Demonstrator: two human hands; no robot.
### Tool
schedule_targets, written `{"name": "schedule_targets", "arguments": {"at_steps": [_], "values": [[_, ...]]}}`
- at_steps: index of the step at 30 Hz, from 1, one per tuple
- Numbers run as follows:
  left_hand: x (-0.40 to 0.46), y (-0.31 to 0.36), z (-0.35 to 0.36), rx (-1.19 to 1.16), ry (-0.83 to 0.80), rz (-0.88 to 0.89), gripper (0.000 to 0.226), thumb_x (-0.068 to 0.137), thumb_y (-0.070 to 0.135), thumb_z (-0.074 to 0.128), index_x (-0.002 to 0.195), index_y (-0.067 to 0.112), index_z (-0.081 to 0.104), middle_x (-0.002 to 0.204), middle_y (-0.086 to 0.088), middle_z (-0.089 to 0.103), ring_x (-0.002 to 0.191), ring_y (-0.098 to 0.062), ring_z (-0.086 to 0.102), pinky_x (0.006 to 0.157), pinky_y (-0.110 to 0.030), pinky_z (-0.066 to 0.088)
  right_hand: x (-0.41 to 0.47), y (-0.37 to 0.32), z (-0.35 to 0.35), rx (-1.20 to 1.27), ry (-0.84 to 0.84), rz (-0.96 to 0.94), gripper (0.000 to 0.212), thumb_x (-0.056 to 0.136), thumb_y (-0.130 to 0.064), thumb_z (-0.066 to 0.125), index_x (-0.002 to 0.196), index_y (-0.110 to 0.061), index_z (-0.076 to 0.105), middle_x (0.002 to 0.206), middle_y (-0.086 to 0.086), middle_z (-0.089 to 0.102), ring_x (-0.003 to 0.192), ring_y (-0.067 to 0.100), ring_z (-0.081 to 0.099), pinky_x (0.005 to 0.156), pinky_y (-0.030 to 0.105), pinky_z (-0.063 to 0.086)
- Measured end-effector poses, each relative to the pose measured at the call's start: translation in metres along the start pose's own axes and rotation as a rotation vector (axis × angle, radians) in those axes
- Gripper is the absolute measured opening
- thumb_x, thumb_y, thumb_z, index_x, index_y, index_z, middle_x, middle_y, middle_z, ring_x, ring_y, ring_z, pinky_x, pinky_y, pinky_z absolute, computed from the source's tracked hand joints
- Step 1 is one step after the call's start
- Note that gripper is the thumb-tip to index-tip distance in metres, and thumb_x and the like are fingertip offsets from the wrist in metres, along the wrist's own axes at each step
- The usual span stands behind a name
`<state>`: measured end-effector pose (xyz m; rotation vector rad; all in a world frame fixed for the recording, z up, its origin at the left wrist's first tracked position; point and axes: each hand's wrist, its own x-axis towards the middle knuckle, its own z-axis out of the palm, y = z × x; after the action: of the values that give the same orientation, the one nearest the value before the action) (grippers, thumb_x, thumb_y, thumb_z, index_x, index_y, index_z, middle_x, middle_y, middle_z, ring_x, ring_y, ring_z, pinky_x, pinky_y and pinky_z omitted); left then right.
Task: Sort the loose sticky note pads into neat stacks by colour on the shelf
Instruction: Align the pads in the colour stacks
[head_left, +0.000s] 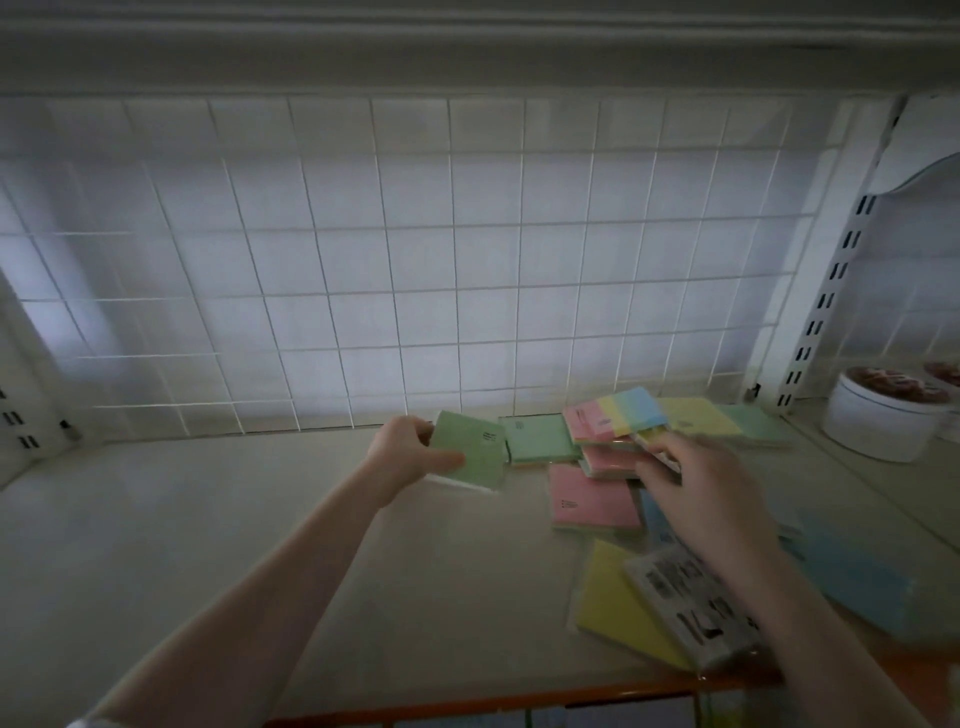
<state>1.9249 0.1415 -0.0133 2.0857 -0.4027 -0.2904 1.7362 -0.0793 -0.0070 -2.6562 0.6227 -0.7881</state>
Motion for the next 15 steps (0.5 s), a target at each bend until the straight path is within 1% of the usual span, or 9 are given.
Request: {"name": "schedule_targets", "arguments": {"at_steps": [1, 2, 3, 5, 7, 9, 11, 13, 15], "values": [[-0.005, -0.001, -0.005, -0.038, 0.0, 0.006, 0.024, 0.059, 0.015, 0.083, 0.079, 0.014, 0.07, 0.092, -0.016, 0.071, 0.081, -0.025, 0.064, 0.08, -0.04, 0.053, 0.003, -0.005, 0.002, 0.013, -0.007, -0.012, 0.02, 0.089, -0.025, 0.06, 0.105, -0.014, 0.064, 0.09, -0.001, 0.057, 0.083, 0.019, 0.054, 0.073, 0.034, 0.044], [-0.01, -0.002, -0.011, -0.068, 0.007, 0.006, 0.022, 0.061, 0.014, 0.081, 0.079, 0.014, 0.068, 0.091, -0.016, 0.07, 0.08, -0.025, 0.063, 0.079, -0.041, 0.054, 0.005, -0.011, 0.004, 0.019, -0.013, -0.022, 0.021, 0.088, -0.026, 0.06, 0.105, -0.015, 0.064, 0.093, -0.001, 0.057, 0.086, 0.019, 0.055, 0.074, 0.034, 0.046], [-0.014, -0.002, -0.016, -0.094, 0.016, 0.009, 0.02, 0.065, 0.012, 0.08, 0.08, 0.012, 0.066, 0.087, -0.015, 0.068, 0.077, -0.024, 0.061, 0.073, -0.037, 0.053, 0.007, -0.016, 0.006, 0.017, -0.018, -0.03, 0.022, 0.088, -0.029, 0.06, 0.106, -0.017, 0.064, 0.096, -0.001, 0.058, 0.088, 0.019, 0.055, 0.075, 0.034, 0.047], [-0.022, -0.005, -0.029, -0.12, 0.037, 0.012, 0.013, 0.08, 0.006, 0.072, 0.086, 0.008, 0.06, 0.079, -0.008, 0.062, 0.068, -0.019, 0.058, 0.059, -0.024, 0.048, 0.012, -0.027, 0.009, 0.001, -0.033, -0.056, 0.022, 0.089, -0.032, 0.059, 0.107, -0.02, 0.063, 0.103, 0.0, 0.06, 0.092, 0.018, 0.055, 0.073, 0.031, 0.046], [-0.03, -0.009, -0.043, -0.127, 0.068, 0.017, 0.009, 0.088, 0.005, 0.062, 0.094, 0.005, 0.055, 0.077, -0.005, 0.057, 0.063, -0.014, 0.054, 0.052, -0.019, 0.043, 0.019, -0.039, 0.013, -0.024, -0.065, -0.106, 0.025, 0.091, -0.031, 0.056, 0.111, -0.019, 0.061, 0.107, 0.001, 0.061, 0.093, 0.018, 0.056, 0.07, 0.027, 0.043], [-0.038, -0.017, -0.057, -0.124, 0.095, 0.017, 0.01, 0.092, 0.009, 0.056, 0.1, 0.005, 0.052, 0.076, -0.006, 0.054, 0.06, -0.016, 0.052, 0.048, -0.02, 0.041, 0.027, -0.052, 0.018, -0.037, -0.11, -0.141, 0.028, 0.092, -0.03, 0.054, 0.116, -0.018, 0.059, 0.112, 0.0, 0.061, 0.096, 0.017, 0.058, 0.071, 0.025, 0.042], [-0.046, -0.025, -0.069, -0.12, 0.106, -0.007, 0.013, 0.096, 0.014, 0.052, 0.107, 0.008, 0.049, 0.081, -0.009, 0.056, 0.06, -0.021, 0.055, 0.049, -0.025, 0.043, 0.035, -0.065, 0.026, -0.024, -0.164, -0.159, 0.028, 0.093, -0.03, 0.053, 0.118, -0.016, 0.059, 0.114, 0.0, 0.06, 0.099, 0.017, 0.057, 0.075, 0.026, 0.043], [-0.054, -0.033, -0.079, -0.148, 0.105, -0.042, 0.015, 0.097, 0.017, 0.05, 0.111, 0.012, 0.046, 0.086, -0.012, 0.055, 0.067, -0.022, 0.057, 0.044, -0.027, 0.051, 0.043, -0.076, 0.039, -0.026, -0.211, -0.202, 0.028, 0.096, -0.028, 0.047, 0.117, -0.015, 0.06, 0.116, 0.001, 0.06, 0.103, 0.019, 0.055, 0.082, 0.03, 0.042], [-0.061, -0.041, -0.087, -0.19, 0.106, -0.063, 0.017, 0.097, 0.017, 0.05, 0.114, 0.014, 0.046, 0.089, -0.014, 0.053, 0.074, -0.022, 0.058, 0.043, -0.029, 0.055, 0.05, -0.082, 0.054, -0.039, -0.272, -0.263, 0.03, 0.099, -0.026, 0.04, 0.119, -0.014, 0.06, 0.122, 0.004, 0.06, 0.11, 0.023, 0.052, 0.089, 0.033, 0.04]]}}
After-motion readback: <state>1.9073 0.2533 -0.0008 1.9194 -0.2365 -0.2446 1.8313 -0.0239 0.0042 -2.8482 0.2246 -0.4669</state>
